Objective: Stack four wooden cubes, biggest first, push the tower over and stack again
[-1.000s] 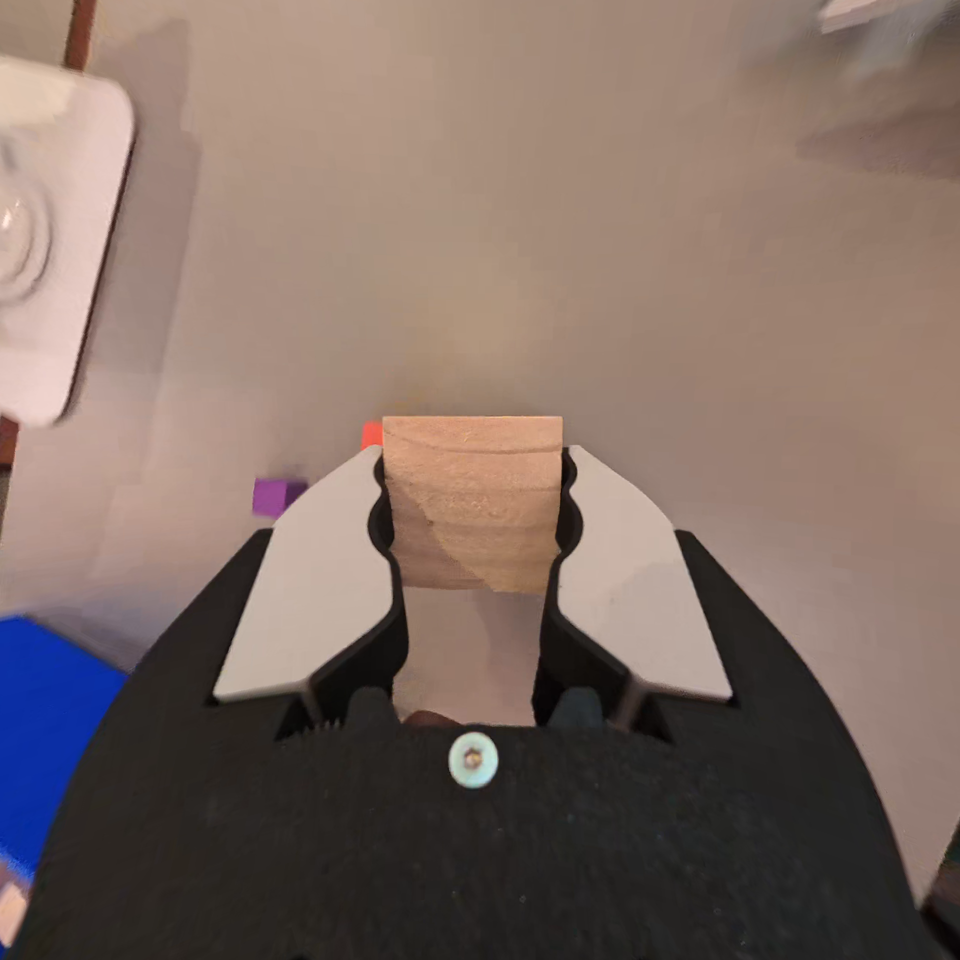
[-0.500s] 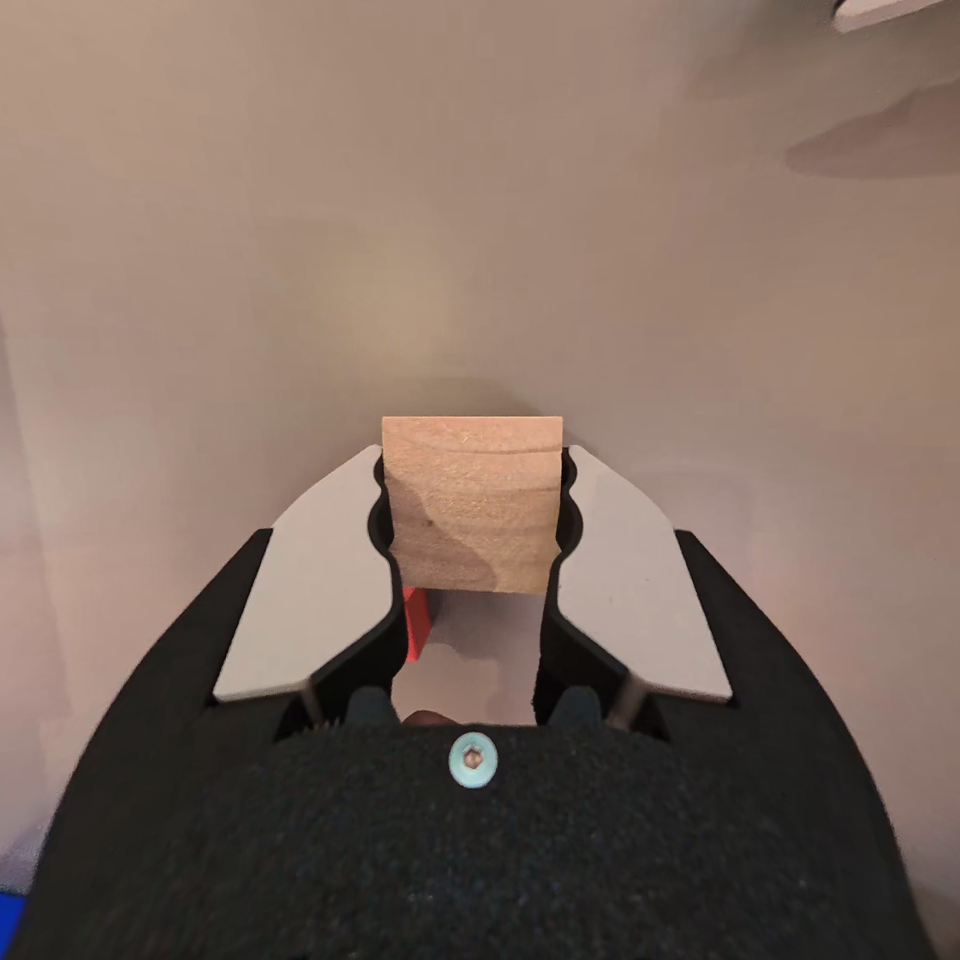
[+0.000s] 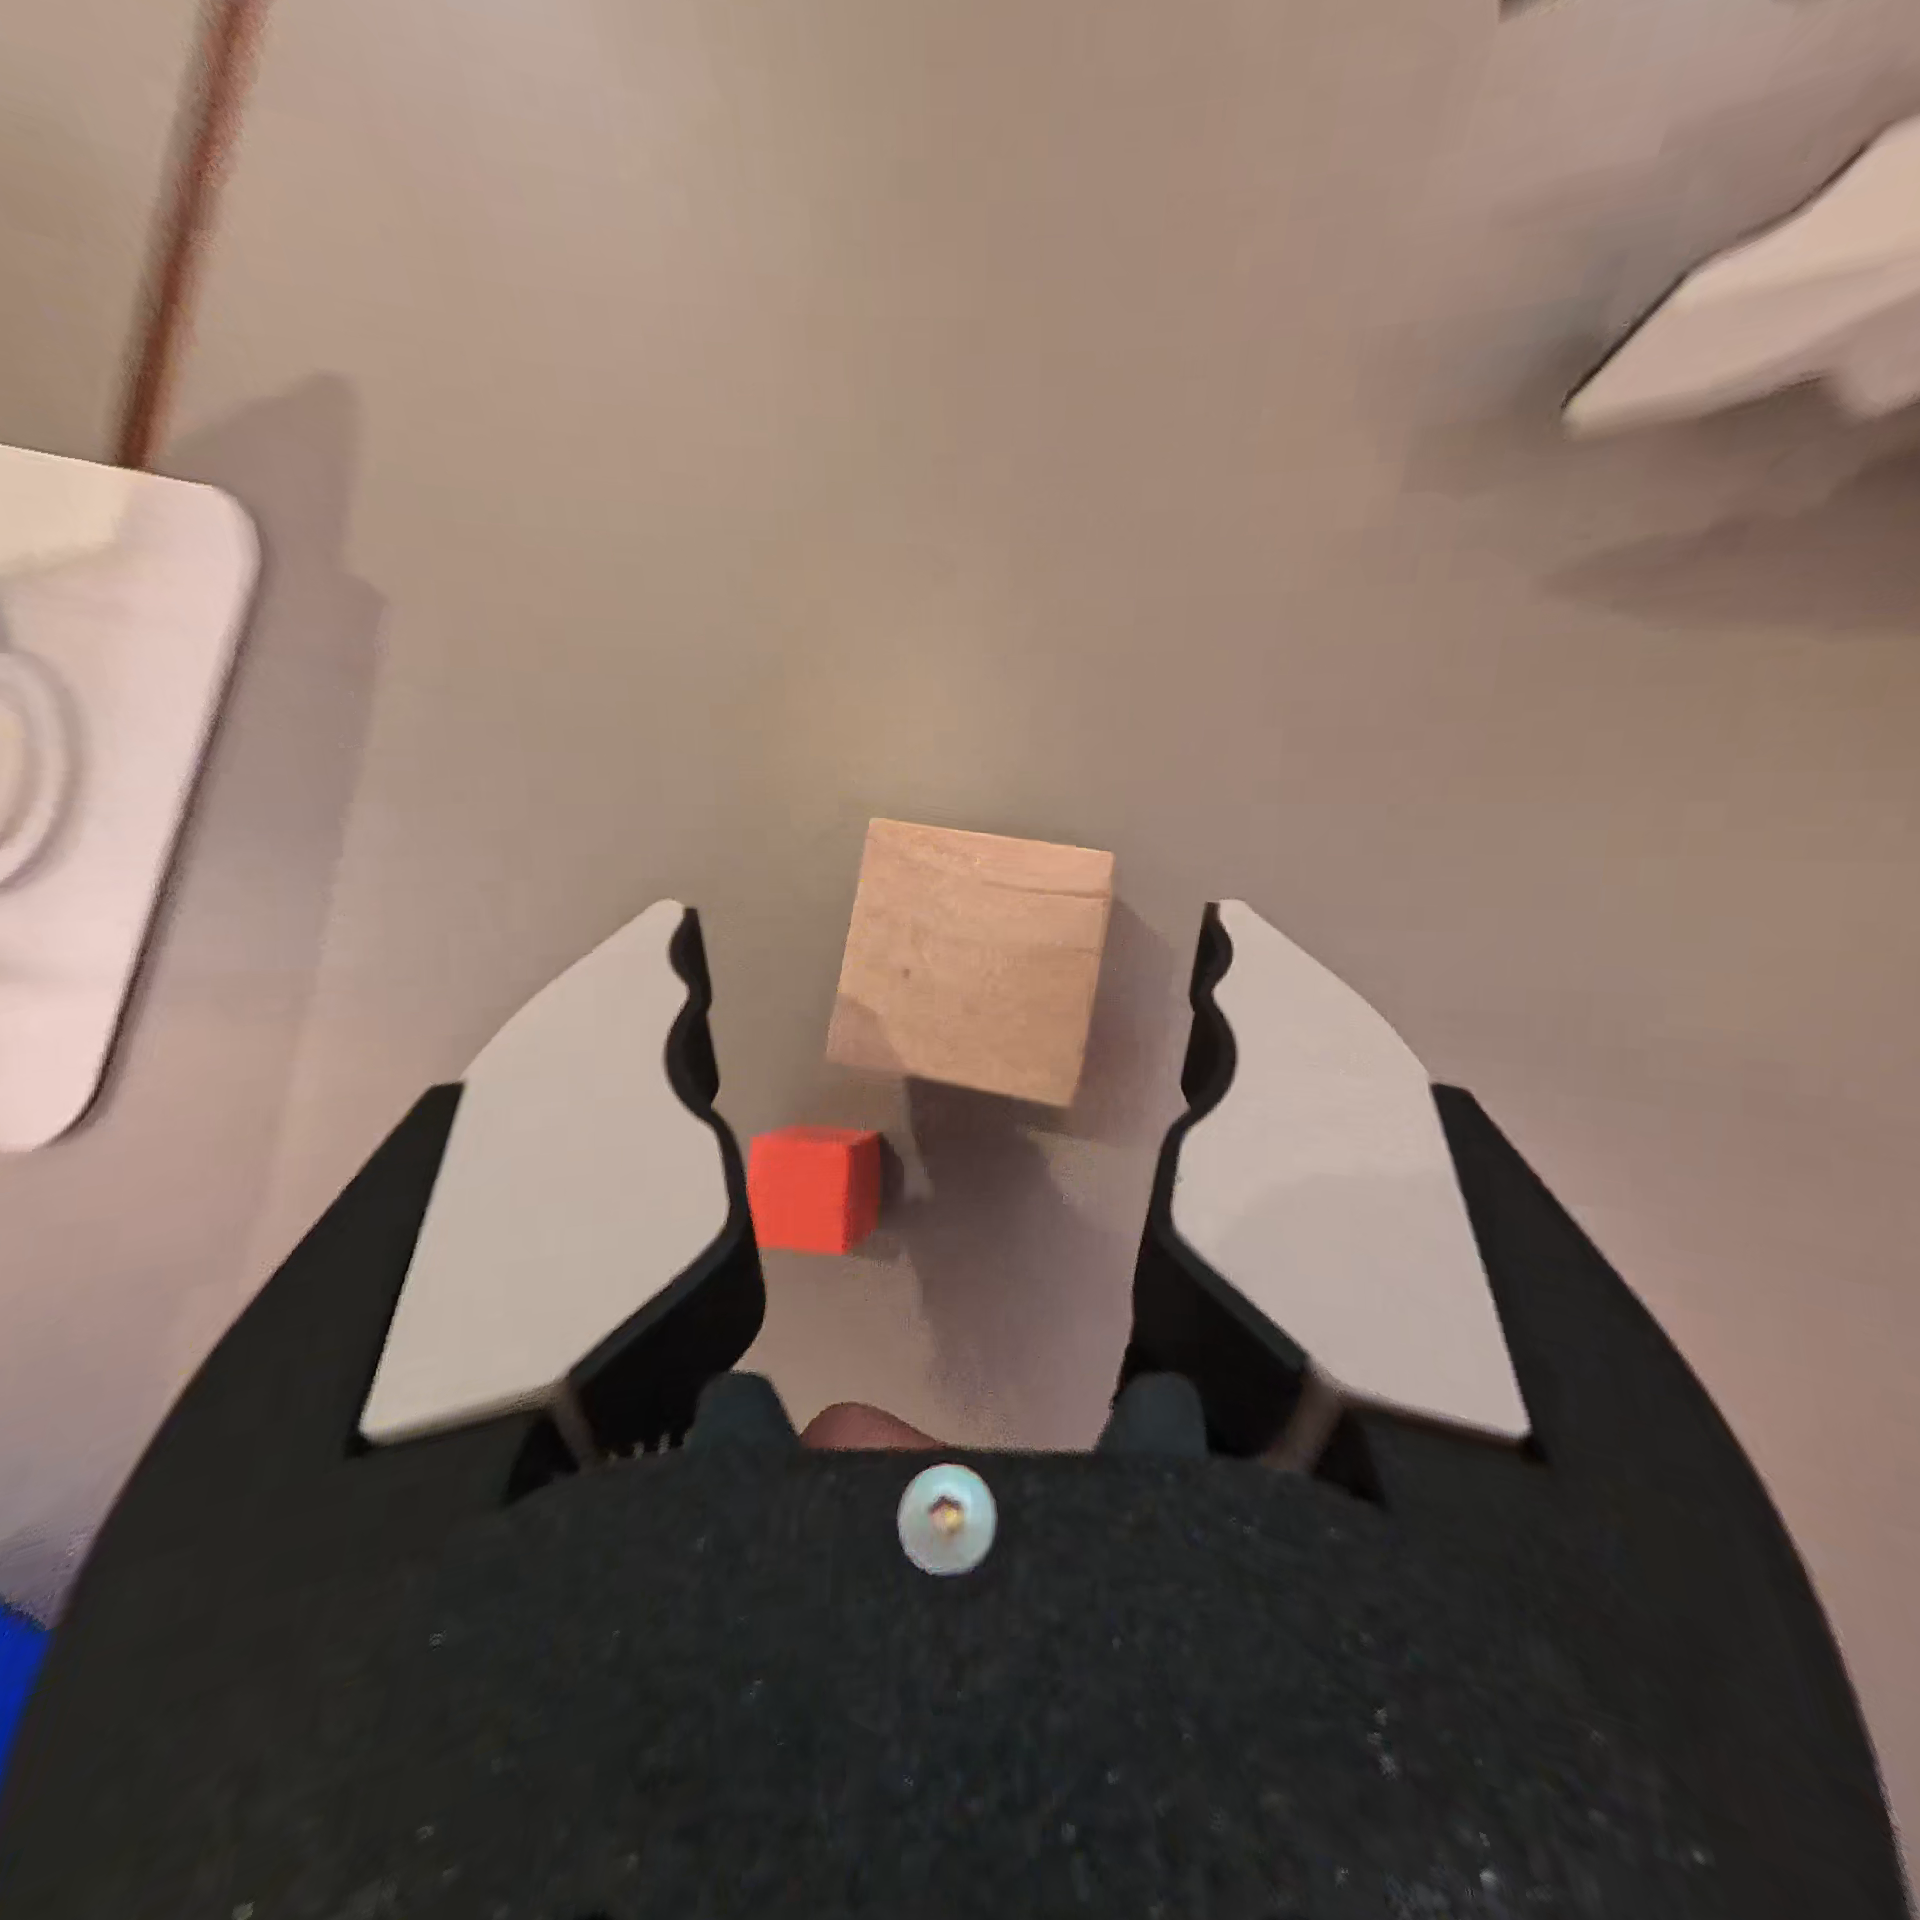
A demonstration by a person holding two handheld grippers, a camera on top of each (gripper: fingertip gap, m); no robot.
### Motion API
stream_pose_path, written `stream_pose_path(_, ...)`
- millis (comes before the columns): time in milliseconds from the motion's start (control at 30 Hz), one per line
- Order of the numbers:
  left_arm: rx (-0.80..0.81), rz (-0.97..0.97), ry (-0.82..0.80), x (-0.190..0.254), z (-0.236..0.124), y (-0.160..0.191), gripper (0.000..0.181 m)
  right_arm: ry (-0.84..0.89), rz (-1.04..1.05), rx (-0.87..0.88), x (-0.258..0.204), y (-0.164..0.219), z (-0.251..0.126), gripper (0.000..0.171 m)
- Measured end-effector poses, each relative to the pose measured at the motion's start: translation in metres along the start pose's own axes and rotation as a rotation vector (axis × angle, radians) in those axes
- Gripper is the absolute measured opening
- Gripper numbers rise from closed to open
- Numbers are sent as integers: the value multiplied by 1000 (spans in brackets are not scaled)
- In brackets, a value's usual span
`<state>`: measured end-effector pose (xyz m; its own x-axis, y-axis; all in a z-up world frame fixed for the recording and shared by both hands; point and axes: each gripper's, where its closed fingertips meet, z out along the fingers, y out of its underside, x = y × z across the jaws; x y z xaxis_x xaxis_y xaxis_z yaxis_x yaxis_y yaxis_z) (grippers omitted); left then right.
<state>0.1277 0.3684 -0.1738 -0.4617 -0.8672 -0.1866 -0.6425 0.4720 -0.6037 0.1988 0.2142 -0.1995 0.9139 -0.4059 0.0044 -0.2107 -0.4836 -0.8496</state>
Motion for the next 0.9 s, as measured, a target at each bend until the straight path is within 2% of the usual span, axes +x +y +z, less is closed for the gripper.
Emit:
stream_pose_path(133,238,-196,-248,2,-60,5,95,-5,-6,5,-2,-1,-1,86)
stream_pose_path(300,410,-590,-568,16,-117,69,96,-9,-21,8,-5,-3,-2,86)
stream_pose_path(433,434,-813,-792,38,-140,118,97,-2,-31,2,-4,-1,-2,86)
stream_pose_path(533,384,-861,-897,49,-143,139,93,0,-33,-1,-3,-1,-3,86)
stream_pose_path(700,299,-910,-898,45,-133,160,92,-7,-38,1,-7,-1,-3,85)
stream_pose_path(900,181,-988,-849,13,-118,191,94,-21,-53,-1,-14,-2,-2,85)
